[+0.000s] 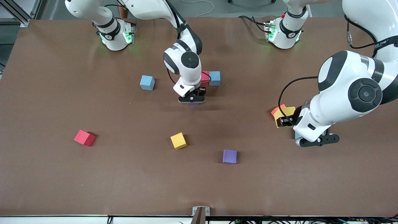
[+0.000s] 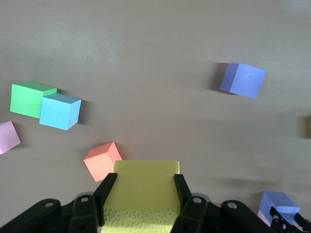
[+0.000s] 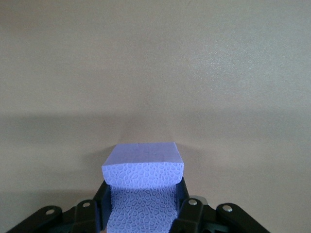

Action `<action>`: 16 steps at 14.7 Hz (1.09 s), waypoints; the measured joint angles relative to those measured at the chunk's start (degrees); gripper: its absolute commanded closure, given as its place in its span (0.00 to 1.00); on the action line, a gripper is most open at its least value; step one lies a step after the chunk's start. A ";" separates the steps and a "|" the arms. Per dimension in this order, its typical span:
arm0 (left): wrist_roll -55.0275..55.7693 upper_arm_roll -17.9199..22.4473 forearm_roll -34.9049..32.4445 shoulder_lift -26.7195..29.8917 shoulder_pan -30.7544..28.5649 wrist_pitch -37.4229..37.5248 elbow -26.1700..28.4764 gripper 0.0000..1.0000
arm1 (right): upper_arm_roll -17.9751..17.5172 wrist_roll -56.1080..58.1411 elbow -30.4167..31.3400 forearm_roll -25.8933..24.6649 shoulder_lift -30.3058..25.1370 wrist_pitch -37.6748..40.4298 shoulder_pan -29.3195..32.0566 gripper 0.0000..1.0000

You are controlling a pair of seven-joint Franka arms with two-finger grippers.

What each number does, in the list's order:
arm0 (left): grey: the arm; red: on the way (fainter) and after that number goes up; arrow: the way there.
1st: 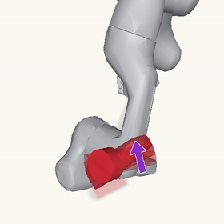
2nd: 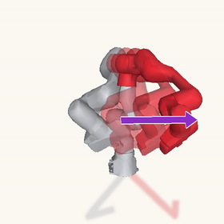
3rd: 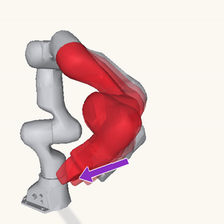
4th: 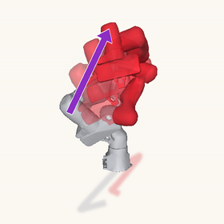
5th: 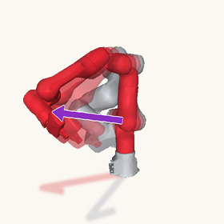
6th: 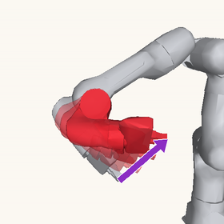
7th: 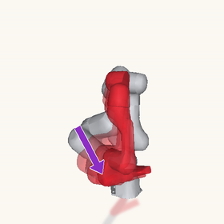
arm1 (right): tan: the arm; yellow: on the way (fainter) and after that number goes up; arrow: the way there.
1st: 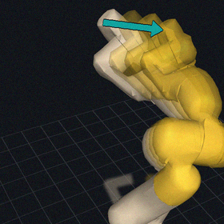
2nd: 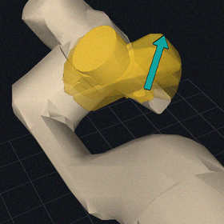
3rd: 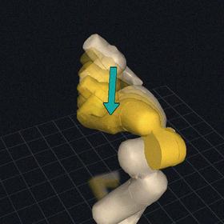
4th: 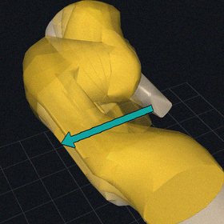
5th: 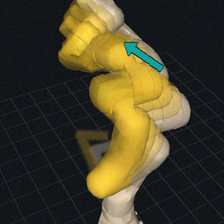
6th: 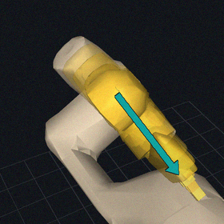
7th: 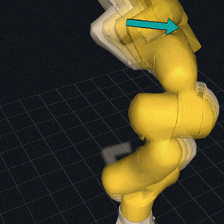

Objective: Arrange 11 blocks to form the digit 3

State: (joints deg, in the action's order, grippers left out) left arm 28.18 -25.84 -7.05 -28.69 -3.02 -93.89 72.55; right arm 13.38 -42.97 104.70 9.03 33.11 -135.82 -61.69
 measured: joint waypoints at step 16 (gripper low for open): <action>0.00 -0.13 0.00 0.00 0.85 0.00 0.18 0.87 | -0.02 -0.25 -0.08 0.10 -0.01 0.48 -0.07 0.97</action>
State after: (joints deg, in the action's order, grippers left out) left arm 28.17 -25.97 -7.05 -28.69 -2.17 -93.89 72.74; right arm 13.36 -43.23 104.62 9.13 33.10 -135.34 -61.76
